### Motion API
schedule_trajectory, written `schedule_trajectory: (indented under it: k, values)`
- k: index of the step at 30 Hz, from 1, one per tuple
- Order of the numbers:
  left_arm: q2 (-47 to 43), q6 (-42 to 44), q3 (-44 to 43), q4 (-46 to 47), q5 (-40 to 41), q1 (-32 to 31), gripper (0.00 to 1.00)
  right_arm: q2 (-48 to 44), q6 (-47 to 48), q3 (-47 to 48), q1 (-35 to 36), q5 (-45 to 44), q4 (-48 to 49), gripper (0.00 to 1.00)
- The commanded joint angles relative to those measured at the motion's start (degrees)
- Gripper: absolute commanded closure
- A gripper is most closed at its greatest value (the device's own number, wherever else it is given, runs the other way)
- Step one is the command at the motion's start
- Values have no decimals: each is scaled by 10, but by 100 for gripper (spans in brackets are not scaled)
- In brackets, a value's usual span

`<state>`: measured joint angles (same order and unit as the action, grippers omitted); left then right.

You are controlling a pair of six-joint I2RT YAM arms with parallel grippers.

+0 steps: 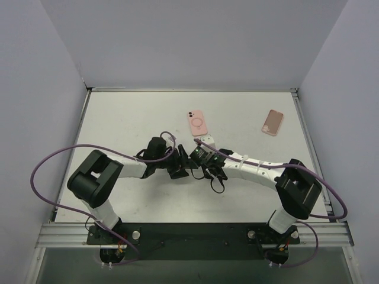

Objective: Take the phone out of the phone case
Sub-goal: Remove the phone case from the phone.

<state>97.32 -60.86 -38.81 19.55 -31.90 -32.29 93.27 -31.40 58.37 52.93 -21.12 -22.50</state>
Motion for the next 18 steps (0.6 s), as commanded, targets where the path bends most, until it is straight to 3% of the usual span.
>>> schedule_trajectory:
  k: [1, 10, 18]
  values:
    - [16, 1, 0, 87, -29, -5, 16, 23, -5, -37, -4, 87, 99, 100]
    - [40, 0, -14, 117, -32, -13, 16, 31, -19, -64, -21, 132, 136, 100]
    - [67, -15, -26, 142, -36, -25, 23, 21, -18, -74, -34, 155, 143, 100]
